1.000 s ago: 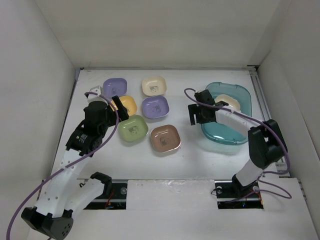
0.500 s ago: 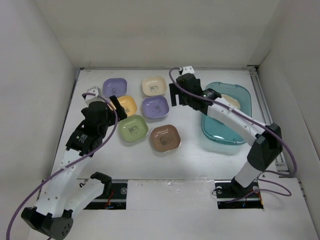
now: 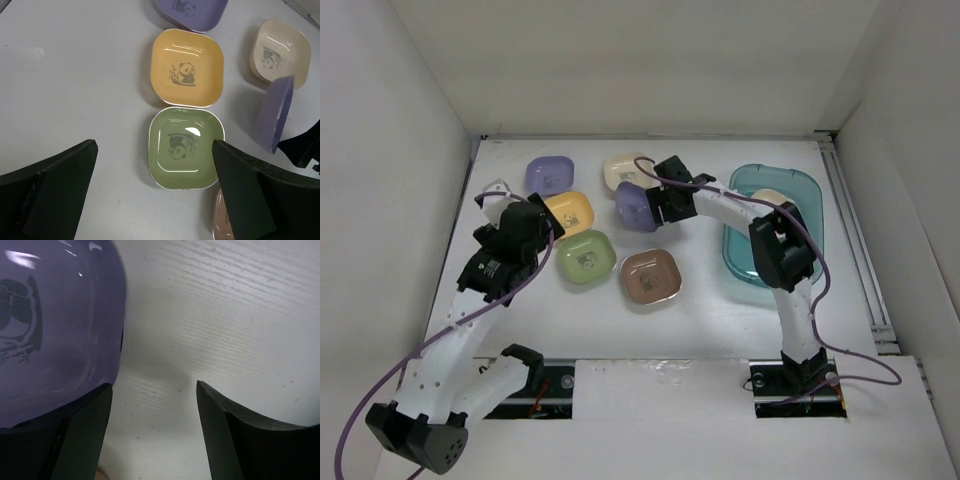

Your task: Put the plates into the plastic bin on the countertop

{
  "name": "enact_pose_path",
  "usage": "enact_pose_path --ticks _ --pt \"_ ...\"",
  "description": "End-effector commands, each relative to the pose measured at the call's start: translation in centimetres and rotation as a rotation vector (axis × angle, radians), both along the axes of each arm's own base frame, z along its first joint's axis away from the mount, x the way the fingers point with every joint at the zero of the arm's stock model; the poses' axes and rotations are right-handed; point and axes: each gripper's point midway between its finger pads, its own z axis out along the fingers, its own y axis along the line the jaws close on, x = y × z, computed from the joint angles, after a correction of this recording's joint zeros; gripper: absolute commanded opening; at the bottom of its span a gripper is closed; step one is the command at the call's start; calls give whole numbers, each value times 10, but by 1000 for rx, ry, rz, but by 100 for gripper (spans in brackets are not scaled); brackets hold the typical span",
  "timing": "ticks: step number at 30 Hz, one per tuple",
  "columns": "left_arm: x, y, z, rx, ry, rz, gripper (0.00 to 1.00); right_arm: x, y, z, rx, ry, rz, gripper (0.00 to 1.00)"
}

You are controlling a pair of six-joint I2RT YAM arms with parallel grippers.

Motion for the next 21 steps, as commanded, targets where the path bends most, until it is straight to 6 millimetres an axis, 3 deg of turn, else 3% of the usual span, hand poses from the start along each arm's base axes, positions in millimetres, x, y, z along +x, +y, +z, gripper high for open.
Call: enact_pose_path --ticks 1,5,14,18,21 --pt "1 6 16 -14 -38 49 100 18 28 26 106 -72 61 73" --pt "-2 6 21 -24 -64 35 100 16 24 15 133 -31 61 73" --pt "1 0 20 -21 -59 -3 100 23 34 36 272 -60 80 76" --pt "1 -2 20 -26 -57 -10 100 31 35 25 289 -35 48 76" --pt "2 -3 17 -23 -53 -22 100 33 45 32 365 -33 61 75"
